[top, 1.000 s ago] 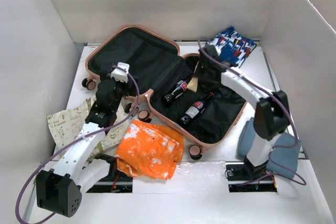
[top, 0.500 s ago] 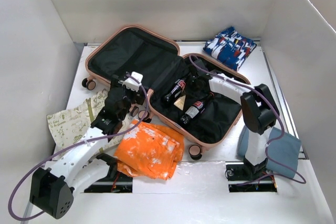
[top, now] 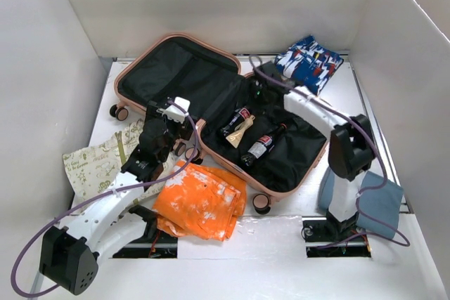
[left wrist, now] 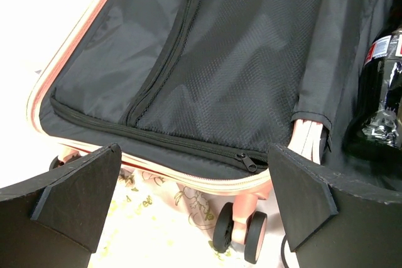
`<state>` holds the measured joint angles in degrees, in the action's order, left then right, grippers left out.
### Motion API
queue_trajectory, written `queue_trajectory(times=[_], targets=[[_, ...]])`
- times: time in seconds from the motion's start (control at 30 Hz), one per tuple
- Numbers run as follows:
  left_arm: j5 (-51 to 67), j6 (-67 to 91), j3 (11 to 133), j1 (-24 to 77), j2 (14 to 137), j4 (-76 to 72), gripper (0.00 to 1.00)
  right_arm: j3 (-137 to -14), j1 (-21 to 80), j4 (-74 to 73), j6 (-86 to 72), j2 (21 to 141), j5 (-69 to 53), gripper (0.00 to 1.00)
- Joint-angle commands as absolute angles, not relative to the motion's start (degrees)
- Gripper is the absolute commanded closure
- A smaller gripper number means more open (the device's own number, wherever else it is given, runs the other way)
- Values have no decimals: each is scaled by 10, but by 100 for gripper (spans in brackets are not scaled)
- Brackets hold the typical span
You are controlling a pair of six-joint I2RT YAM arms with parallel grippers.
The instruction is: Pack the luggage
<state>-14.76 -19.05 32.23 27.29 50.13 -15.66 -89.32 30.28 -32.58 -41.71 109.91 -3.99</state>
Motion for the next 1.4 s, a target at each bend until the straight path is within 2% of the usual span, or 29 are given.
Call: queue_trajectory(times=[0.0, 0.2, 0.3, 0.43, 0.5, 0.6, 0.77, 0.97, 1.07, 1.1, 1.13, 1.2, 1.23, 1.27, 1.33, 1.37], targets=[[-160, -197, 324, 274, 496, -186, 0, -993, 261, -401, -248, 1013, 62, 6], [-155, -202, 324, 274, 511, -201, 0, -876, 24, -389, -228, 913, 24, 9], [-155, -202, 330, 274, 518, -207, 0, -826, -69, -364, -228, 913, 2, 9], [-149, -202, 335, 268, 518, -200, 0, -770, -133, -328, -250, 935, -7, 9], [-149, -202, 335, 263, 523, -200, 0, -753, -162, -299, -271, 947, -13, 15], [-144, -197, 335, 251, 523, -200, 0, -724, -182, -271, -313, 979, -6, 17], [-144, -197, 335, 234, 523, -200, 0, -753, -182, -286, -332, 1078, -6, 17], [-139, -197, 335, 207, 528, -206, 0, -770, -182, -295, -375, 1120, 10, 19], [-139, -197, 335, 193, 528, -212, 0, -790, -182, -320, -375, 1133, 10, 30], [-139, -197, 335, 192, 528, -212, 0, -790, -182, -326, -375, 1138, 4, 45], [-139, -197, 335, 186, 528, -217, 0, -795, -182, -326, -382, 1138, 4, 51], [-134, -197, 330, 181, 528, -223, 0, -801, -188, -326, -382, 1144, 4, 60], [-134, -197, 330, 181, 528, -223, 0, -814, -188, -338, -377, 1152, 4, 61], [-134, -197, 330, 181, 528, -223, 0, -824, -188, -344, -366, 1159, 4, 58], [-134, -197, 330, 181, 528, -223, 0, -863, -188, -375, -307, 1180, -4, 46], [-134, -197, 330, 181, 528, -223, 0, -876, -188, -392, -289, 1180, 5, 46]])
